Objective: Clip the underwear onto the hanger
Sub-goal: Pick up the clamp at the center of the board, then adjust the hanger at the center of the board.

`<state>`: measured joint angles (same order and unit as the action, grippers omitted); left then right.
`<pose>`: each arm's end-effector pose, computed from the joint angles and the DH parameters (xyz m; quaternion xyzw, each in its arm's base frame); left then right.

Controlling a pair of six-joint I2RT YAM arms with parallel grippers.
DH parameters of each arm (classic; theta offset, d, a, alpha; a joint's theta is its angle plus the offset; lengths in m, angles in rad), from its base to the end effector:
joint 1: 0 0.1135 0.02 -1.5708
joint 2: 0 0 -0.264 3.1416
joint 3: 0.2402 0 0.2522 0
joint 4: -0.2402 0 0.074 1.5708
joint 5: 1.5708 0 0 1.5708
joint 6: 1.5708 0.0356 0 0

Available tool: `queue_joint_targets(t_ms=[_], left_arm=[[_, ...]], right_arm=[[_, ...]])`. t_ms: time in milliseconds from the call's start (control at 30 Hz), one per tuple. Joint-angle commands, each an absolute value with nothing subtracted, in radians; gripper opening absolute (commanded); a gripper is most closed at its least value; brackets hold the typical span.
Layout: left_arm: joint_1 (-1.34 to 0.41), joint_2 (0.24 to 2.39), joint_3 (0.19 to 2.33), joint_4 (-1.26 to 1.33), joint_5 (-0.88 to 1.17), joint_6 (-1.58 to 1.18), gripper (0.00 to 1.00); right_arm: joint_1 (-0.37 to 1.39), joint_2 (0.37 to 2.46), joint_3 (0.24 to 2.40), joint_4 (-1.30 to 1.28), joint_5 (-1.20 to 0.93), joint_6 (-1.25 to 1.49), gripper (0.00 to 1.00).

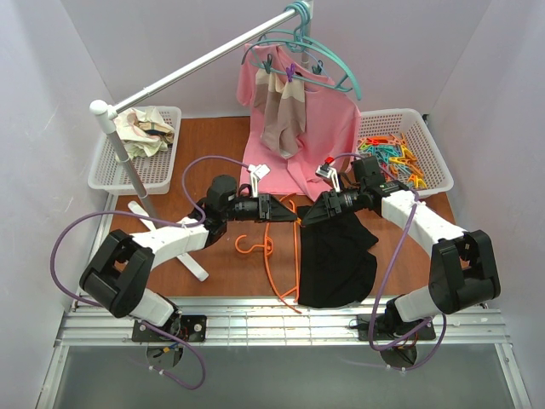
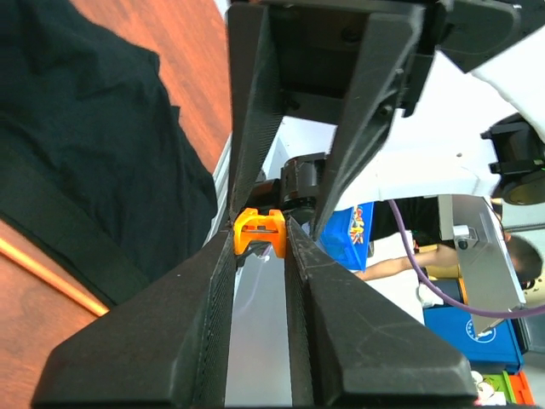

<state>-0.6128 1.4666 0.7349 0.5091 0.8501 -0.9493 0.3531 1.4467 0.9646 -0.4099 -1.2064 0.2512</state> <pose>0.2382 -0.2002 0.2355 0.1346 0.7448 -0.6291 0.1770 0.2574 0.1303 0.2476 -0.2282 0.7659 0.5923 0.1026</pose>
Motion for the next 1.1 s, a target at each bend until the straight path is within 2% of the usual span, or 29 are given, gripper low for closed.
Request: queue_joint_targets(t_ms=[0,100,300,333,467,533,1067], left_arm=[[-0.617,1.466,0.759,0.435,0.803,-0.917,0.00],[-0.617,1.456,0.729,0.332,0.608,-0.871,0.00],[-0.618,1.489,0.719,0.318,0.465,-0.862,0.00],[-0.617,1.497,0.730,0.313,0.450,-0.858,0.00],[-0.617,1.554,0.765,0.272,0.370,-0.833,0.00],[-0.618,1.575,0.785,0.255,0.329,-0.819,0.00],[-0.618,1.651,0.795,0.218,0.262,-0.807,0.00]], right_arm=[[0.339,1.414,0.970,-0.400,-1.160,0.239,0.39],[0.299,1.353,0.934,-0.400,-0.972,0.242,0.40],[0.298,1.331,0.894,-0.402,-0.727,0.209,0.36],[0.301,1.344,0.893,-0.402,-0.669,0.204,0.34],[0.313,1.382,0.897,-0.387,-0.565,0.192,0.06],[0.321,1.413,0.910,-0.373,-0.534,0.192,0.02],[0.416,1.687,0.957,-0.262,-0.353,0.190,0.01]])
